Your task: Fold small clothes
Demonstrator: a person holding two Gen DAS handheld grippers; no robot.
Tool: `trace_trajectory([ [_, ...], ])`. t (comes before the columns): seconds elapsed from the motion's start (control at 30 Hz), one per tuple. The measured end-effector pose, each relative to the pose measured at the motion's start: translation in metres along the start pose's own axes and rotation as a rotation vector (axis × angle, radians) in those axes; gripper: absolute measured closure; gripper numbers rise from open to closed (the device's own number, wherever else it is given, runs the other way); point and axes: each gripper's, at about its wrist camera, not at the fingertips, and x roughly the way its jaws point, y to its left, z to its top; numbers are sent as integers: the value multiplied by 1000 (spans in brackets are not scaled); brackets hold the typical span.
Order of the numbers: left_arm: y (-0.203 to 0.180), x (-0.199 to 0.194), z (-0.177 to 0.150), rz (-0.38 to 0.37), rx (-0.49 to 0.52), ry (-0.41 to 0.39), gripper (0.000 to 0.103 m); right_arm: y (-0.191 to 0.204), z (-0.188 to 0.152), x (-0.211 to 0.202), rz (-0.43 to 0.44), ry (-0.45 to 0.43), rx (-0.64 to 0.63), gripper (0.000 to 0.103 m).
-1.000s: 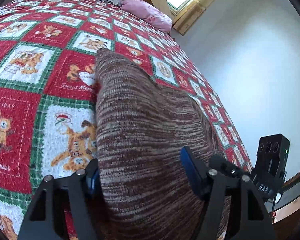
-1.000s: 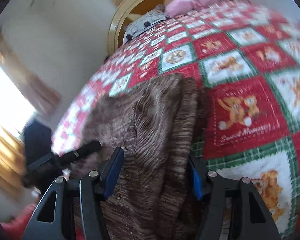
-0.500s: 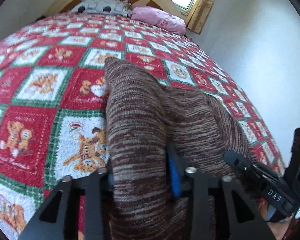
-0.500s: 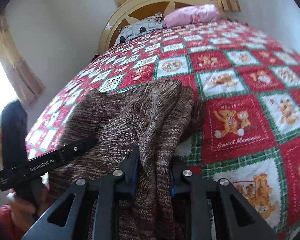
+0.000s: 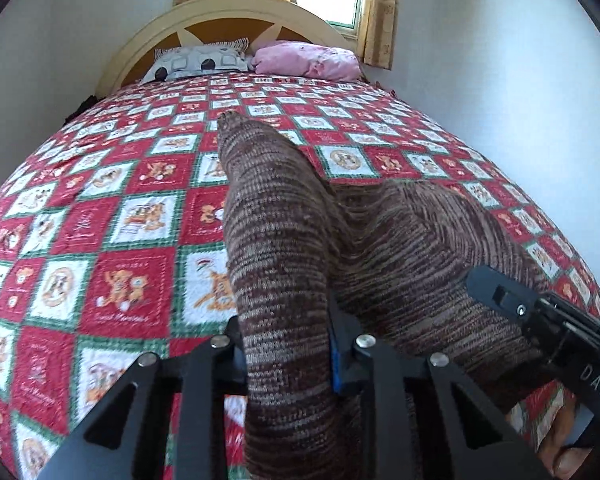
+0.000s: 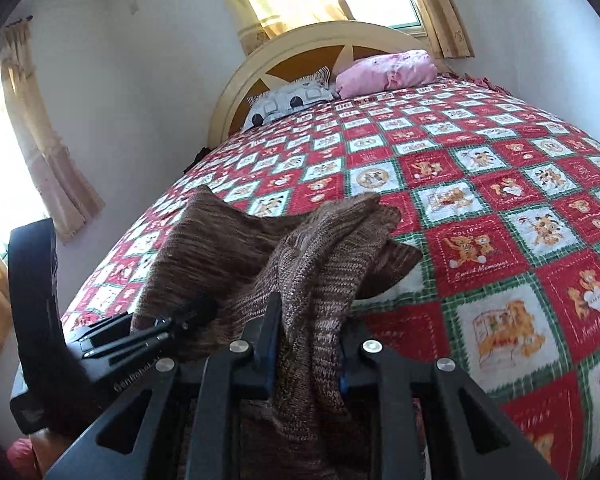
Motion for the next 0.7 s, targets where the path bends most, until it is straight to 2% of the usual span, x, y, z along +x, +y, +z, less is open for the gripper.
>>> trace_trajectory([
  [0.4,-11,-13,-13,-17,6,47,76,1,-19,-28,1,32,86,81],
  [0.7,2,-34,-25,8,-17,48,76,20,-31,-38,40,36,100,81],
])
